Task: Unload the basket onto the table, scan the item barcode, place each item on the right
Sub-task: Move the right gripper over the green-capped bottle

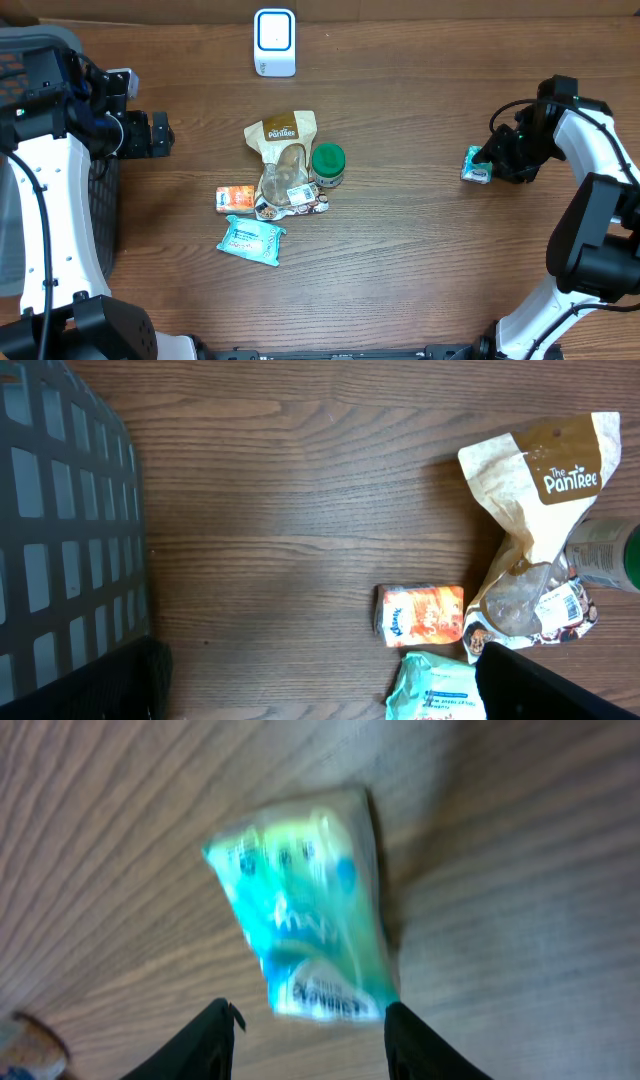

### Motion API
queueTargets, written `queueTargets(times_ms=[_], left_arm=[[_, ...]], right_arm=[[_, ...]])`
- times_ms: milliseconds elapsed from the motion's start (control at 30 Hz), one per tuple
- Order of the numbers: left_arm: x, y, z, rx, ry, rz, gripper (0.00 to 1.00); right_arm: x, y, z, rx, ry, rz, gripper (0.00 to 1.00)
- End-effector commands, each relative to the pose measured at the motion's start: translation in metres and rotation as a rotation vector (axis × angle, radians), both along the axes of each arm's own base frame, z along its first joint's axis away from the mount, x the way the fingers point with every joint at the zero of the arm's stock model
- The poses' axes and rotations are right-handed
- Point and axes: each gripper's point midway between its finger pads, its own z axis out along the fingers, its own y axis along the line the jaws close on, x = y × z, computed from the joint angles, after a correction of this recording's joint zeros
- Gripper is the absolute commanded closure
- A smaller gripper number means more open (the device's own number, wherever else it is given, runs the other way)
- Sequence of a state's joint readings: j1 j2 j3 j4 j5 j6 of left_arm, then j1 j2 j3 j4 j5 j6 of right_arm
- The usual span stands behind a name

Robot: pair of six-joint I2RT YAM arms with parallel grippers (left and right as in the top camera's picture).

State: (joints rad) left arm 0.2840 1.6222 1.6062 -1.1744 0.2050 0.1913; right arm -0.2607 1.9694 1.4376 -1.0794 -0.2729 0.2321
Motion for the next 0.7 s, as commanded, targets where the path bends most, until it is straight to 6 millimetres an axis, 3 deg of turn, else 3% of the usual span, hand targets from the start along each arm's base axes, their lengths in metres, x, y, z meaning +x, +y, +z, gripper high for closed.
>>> queueTargets(times_ms=[0,133,267,500,667], left_arm=[[0.004,0.003,0.003,0.013,-0.013,-0.012,0.00],[0.004,0.003,0.003,0.013,-0.013,-0.012,0.00],[0.004,0.003,0.003,0.013,-0.013,-0.012,0.00],[0.004,0.003,0.003,0.013,-0.013,-0.012,0.01],[0.004,0.003,0.003,0.013,-0.013,-0.012,0.00]], right_arm=[[0.021,0.006,0.030,0.001,-0.078,0.076,0.55],[0.032,0.036,0.064,0.007,-0.136,0.214,0.53],[0.043,0.084,0.085,-0.002,-0.200,0.375,0.42],[0.050,0.174,0.090,-0.056,-0.345,0.742,0.23],[0.049,0.216,0.089,-0.193,-0.420,0.966,0.02]])
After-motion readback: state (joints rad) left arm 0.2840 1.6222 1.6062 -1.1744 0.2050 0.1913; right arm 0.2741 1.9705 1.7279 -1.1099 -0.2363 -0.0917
